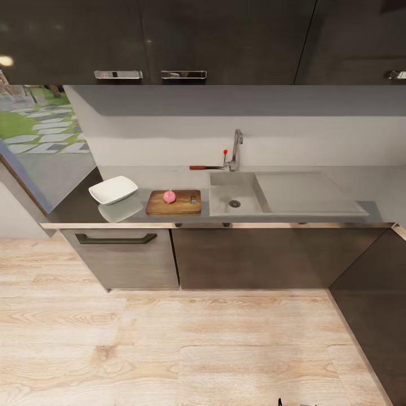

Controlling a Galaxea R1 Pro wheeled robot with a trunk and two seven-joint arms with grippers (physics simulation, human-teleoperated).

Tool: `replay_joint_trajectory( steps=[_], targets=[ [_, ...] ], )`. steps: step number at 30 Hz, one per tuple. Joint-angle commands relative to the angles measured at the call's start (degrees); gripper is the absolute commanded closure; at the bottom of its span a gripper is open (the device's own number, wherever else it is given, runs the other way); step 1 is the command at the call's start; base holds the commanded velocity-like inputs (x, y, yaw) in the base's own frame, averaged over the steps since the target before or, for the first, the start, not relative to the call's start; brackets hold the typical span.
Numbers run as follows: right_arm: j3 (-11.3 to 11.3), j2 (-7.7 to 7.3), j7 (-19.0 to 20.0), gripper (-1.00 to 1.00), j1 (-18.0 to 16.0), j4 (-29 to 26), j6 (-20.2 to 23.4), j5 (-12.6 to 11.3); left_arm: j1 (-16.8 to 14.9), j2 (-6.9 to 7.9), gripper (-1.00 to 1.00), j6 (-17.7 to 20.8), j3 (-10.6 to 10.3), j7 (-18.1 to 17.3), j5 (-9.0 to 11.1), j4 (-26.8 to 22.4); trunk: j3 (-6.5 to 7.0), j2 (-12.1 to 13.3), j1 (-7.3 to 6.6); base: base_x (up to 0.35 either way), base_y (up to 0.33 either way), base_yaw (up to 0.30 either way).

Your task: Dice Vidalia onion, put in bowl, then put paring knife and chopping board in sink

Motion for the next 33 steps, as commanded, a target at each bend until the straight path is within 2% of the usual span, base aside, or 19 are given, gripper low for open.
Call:
replay_joint_trajectory(
  steps=[1, 3, 6, 8, 15, 33],
  targets=[
    [-0.1, 0.06, -0.2, -1.0, 0.0, 0.0, 0.0, 0.4, 0.1, -0.35, -1.0, 2.9, -0.2, 0.9, 0.3, -0.1, -0.08, -0.1, 0.04, 0.0, 0.0, 0.0],
    [-0.1, 0.05, -0.2, -1.0, 0.0, -0.1, -0.1, 0.4, 0.1, -0.96, -1.0, 8.6, -0.2, 3.2, 0.1, 0.0, -0.08, -0.1, 0.04, 0.0, 0.0, 0.0],
    [-0.1, 0.06, -0.2, -1.0, 0.0, -0.1, -0.1, 0.4, 0.2, -1.88, -1.0, 12.1, -0.1, 7.3, 0.0, 0.1, -0.08, -0.1, 0.04, 0.0, 0.0, 0.0],
    [-0.1, 0.1, -0.2, -1.0, 0.0, -0.1, -0.3, 0.3, 0.2, -2.28, -1.0, 13.2, 0.0, 9.4, 0.1, 0.3, -0.08, -0.1, 0.04, 0.0, 0.0, 0.0],
    [0.0, 0.13, -0.2, -1.0, 0.0, -0.1, -3.3, 0.3, 0.2, -2.55, -1.0, 13.5, 0.0, 10.5, 0.1, 5.2, -0.08, -0.1, 0.04, 0.0, 0.0, 0.0],
    [0.0, 0.22, -0.2, -1.0, 0.0, 0.0, -3.6, 0.4, 0.2, -2.56, -1.0, 13.5, 0.0, 10.4, 0.1, 7.8, -0.08, -0.1, 0.04, 0.0, 0.0, 0.0]
  ],
)
